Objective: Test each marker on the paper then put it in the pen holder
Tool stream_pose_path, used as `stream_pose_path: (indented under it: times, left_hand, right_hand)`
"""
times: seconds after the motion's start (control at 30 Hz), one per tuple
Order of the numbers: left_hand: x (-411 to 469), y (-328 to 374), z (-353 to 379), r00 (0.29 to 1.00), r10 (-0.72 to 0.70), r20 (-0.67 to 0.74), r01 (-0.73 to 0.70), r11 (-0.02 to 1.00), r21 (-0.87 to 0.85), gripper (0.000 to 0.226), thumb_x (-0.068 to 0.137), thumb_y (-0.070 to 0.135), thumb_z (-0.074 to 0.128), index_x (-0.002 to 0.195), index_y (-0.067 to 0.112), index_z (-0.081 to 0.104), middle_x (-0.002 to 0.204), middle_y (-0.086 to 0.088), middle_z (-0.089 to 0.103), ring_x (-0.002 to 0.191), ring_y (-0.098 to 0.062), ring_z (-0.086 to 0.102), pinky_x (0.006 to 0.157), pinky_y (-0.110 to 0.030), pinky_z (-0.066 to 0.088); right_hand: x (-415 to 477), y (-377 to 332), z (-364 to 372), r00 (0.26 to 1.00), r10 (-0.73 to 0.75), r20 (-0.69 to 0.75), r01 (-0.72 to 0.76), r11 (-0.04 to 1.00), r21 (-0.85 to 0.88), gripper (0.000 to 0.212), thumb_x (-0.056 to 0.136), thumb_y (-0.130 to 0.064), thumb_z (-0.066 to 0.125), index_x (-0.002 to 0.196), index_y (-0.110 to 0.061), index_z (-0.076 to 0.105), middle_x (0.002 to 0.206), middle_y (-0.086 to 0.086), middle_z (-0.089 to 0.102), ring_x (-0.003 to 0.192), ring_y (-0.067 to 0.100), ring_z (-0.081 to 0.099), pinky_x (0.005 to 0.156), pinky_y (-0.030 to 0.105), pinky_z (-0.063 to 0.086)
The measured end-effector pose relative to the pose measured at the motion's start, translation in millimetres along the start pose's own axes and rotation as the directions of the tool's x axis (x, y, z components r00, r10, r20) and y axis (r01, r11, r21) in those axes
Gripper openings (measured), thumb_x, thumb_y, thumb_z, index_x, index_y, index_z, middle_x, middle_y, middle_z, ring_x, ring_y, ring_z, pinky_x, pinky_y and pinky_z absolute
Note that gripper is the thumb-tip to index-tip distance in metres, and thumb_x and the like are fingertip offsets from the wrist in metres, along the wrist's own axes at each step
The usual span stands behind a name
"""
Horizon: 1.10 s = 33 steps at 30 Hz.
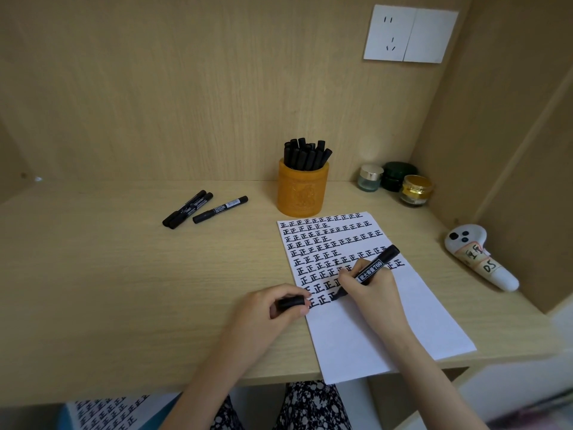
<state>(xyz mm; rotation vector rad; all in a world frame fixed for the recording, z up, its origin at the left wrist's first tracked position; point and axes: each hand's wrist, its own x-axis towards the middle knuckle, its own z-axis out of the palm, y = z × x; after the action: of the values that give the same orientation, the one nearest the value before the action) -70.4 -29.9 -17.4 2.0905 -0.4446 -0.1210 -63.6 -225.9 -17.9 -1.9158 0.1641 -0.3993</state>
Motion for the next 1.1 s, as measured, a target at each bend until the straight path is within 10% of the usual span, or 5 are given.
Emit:
stream_pose_path:
  times: [0.77, 1.1]
  left_hand:
    - [-1, 2, -1, 1.000, 0.015, 0.011, -0.015, 1.000, 0.005, 0.019, 0.084, 0.036, 0.063, 0.093, 0.052, 0.060, 0.088, 0.041, 0.060, 0.057, 0.003, 0.043, 0.057, -0.011, 0.037]
    - [0, 5, -3, 0.998, 0.021, -0.067, -0.029, 0.991, -0.132, 0.026, 0.081, 0.029, 0.066, 0.103, 0.042, 0.065, 0.097, 0.020, 0.070, 0.066, 0.008, 0.056, 0.066, -0.009, 0.045]
  right_hand:
    - [2, 0, -1, 0.998, -0.008, -0.063, 0.006, 0.999, -0.036, 0.033, 0.083, 0.000, 0.060, 0.060, -0.009, 0.038, 0.043, -0.012, 0.032, 0.044, 0.006, 0.029, 0.044, 0.017, 0.026]
    - [0, -9, -8, 0.994, 0.058, -0.089, -0.026, 0.946, 0.322, 0.025, 0.080, -0.026, 0.075, 0.082, -0.004, 0.061, 0.056, -0.006, 0.056, 0.052, 0.005, 0.048, 0.052, 0.012, 0.039]
